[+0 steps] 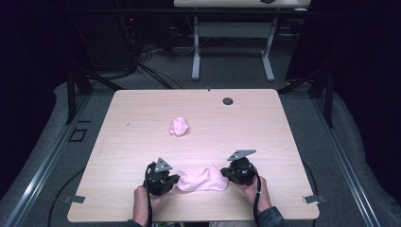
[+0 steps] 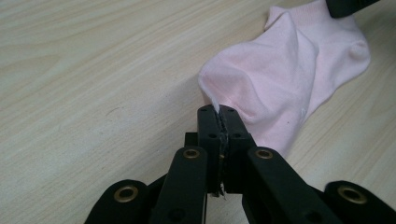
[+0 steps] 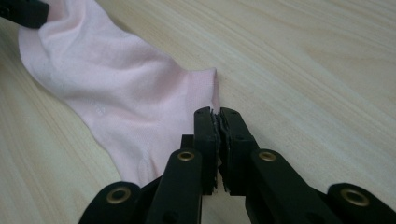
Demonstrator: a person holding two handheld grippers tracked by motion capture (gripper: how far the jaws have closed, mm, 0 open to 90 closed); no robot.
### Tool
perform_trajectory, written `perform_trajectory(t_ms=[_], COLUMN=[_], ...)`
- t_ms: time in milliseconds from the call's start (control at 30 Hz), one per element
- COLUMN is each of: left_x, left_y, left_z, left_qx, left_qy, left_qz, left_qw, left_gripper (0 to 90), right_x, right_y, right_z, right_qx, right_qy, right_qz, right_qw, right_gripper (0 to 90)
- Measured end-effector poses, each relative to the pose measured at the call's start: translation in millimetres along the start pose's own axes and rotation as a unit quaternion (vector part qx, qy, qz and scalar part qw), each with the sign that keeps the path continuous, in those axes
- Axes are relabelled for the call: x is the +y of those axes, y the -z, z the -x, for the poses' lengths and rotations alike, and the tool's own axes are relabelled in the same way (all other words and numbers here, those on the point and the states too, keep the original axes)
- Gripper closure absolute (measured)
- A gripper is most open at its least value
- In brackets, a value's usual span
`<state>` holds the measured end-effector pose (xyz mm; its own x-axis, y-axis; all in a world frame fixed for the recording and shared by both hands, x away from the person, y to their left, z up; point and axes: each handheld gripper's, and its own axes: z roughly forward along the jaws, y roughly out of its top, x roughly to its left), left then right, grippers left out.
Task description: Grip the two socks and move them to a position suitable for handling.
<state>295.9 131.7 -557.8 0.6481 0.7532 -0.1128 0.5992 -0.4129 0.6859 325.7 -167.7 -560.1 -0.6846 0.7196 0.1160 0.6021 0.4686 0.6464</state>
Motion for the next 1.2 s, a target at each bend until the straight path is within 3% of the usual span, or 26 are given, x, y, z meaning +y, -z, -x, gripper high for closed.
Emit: perform_trajectory(t_ms=[267, 467, 667, 933, 967, 1000, 1100, 1200], left_x=[-8.0, -23.7, -35.7, -42.8, -42.7, -42.1, -39.9, -35.0], left_y=[11.1, 19.9, 20.5, 22.0, 22.1, 22.8, 27.3, 32.6], left_z=[1.3, 11.2, 19.9, 25.8, 26.3, 25.2, 19.3, 9.7], left_qx=[0.001, -0.001, -0.007, -0.006, -0.005, -0.002, 0.009, 0.018], left_qy=[0.014, 0.029, 0.040, 0.030, 0.033, 0.027, 0.043, 0.053], left_qz=[0.021, 0.029, 0.018, -0.001, 0.000, -0.001, 0.005, 0.012], left_qw=[0.9997, 0.9992, 0.9990, 0.9995, 0.9994, 0.9996, 0.9990, 0.9984], left_gripper=[89.5, 89.5, 89.5, 88.9, 84.0, 84.0, 61.7, 44.3], right_x=[-5.6, -13.3, -21.4, -31.0, -31.5, -31.7, -33.5, -39.5], right_y=[11.6, 19.8, 27.5, 31.2, 30.6, 30.2, 32.1, 40.2], right_z=[-8.5, -15.1, -18.0, -26.4, -26.3, -26.7, -23.3, -10.2], right_qx=[-0.002, 0.004, 0.013, 0.018, 0.020, 0.019, 0.017, 0.009], right_qy=[-0.006, -0.010, -0.017, -0.011, -0.011, -0.012, -0.023, -0.046], right_qz=[0.003, -0.001, -0.006, -0.016, -0.016, -0.013, -0.001, 0.031], right_qw=[1.0000, 0.9999, 0.9998, 0.9996, 0.9996, 0.9997, 0.9996, 0.9984], right_gripper=[86.5, 86.5, 86.4, 85.3, 84.3, 81.5, 54.1, 34.3])
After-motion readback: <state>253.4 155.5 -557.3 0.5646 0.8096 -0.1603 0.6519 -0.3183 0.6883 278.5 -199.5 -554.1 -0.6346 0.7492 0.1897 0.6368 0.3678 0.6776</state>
